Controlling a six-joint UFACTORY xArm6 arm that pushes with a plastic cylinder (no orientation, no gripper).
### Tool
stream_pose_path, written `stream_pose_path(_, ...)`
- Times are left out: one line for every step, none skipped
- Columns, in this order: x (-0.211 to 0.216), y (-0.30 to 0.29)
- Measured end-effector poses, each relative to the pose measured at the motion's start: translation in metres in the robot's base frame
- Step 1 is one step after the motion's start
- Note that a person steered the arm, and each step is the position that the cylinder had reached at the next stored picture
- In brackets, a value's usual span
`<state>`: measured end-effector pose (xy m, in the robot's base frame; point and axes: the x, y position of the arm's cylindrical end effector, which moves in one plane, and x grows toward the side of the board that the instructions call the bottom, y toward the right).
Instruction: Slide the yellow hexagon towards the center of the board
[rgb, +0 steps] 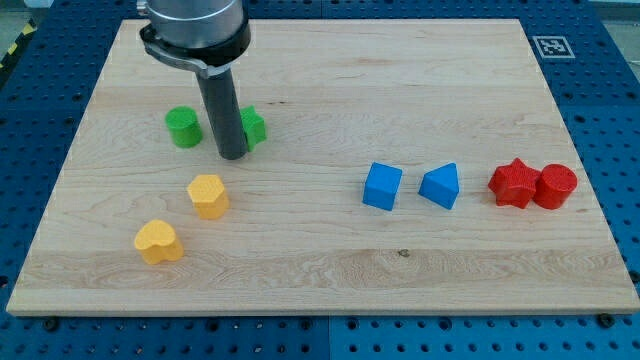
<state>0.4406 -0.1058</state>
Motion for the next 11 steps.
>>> stream_pose_path(0.002, -0.003)
stream_pose_path(0.024, -0.042)
stream_pose_path(0.049, -0.068)
stream_pose_path(0.068, -0.050)
stream_pose_path(0.082, -0.033)
stream_pose_path(0.097, -0.031)
stream_pose_path(0.105, -0.023)
stream_pose_path(0.108, -0.020)
stream_pose_path(0.108, -0.020)
stream_pose_path(0.101, -0.018)
stream_pose_path(0.086, 0.008)
